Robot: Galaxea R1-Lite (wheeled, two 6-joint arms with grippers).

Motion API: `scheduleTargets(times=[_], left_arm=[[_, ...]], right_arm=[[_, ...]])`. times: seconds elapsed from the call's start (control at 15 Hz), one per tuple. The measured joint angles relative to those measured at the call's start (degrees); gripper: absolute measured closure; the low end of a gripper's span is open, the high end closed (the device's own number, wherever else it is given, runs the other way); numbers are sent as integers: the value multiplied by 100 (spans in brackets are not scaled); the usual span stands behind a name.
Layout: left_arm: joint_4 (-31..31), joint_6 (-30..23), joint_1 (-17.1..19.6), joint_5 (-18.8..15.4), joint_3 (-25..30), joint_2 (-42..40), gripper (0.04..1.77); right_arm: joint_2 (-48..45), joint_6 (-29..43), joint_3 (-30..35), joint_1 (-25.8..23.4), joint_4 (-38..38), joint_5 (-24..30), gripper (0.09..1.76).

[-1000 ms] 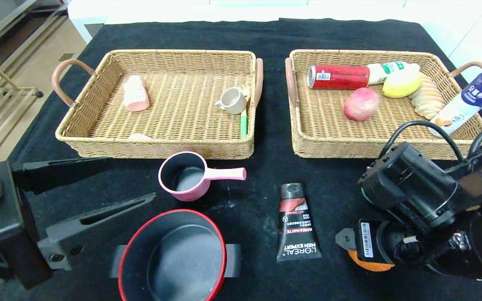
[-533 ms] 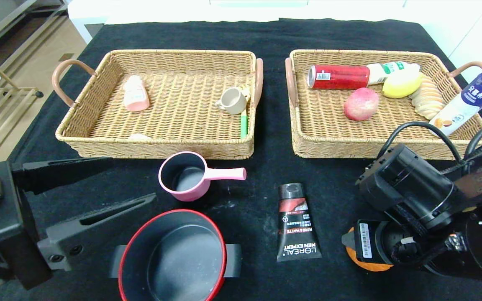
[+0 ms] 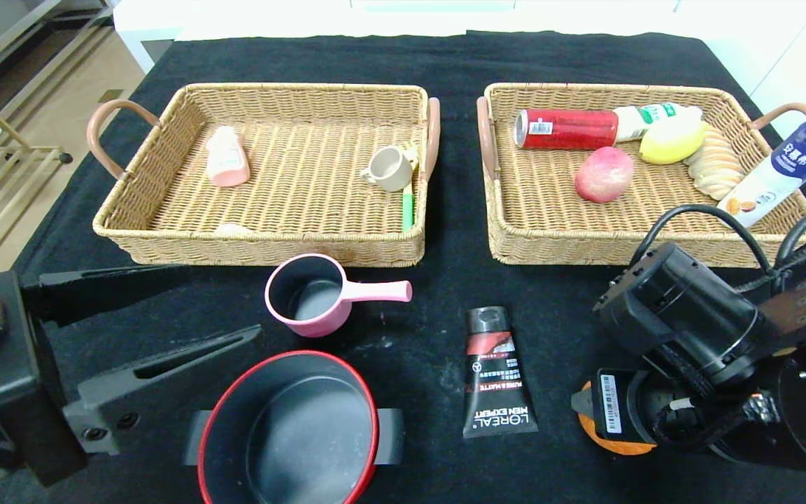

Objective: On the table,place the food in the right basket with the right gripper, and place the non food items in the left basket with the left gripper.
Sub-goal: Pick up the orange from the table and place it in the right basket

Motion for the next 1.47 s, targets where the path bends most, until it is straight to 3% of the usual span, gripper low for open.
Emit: scheduleTargets(times=[0.27,0.8,1.13,1.47], left_arm=[[52,-2,0,-9,0,-24,9],[49,-5,0,16,-9,-39,9],[52,-5,0,29,-40,-56,9],[55,-9,0,38,-57,-88,9]], right_arm=[[-116,-78,-18,91,35,-361,65],[-946,-720,-278,329,449,-473,65],[-1135,-1401,-1129,315,527,-614,66],[-873,-2059,-2267,-85,452,-608,66]])
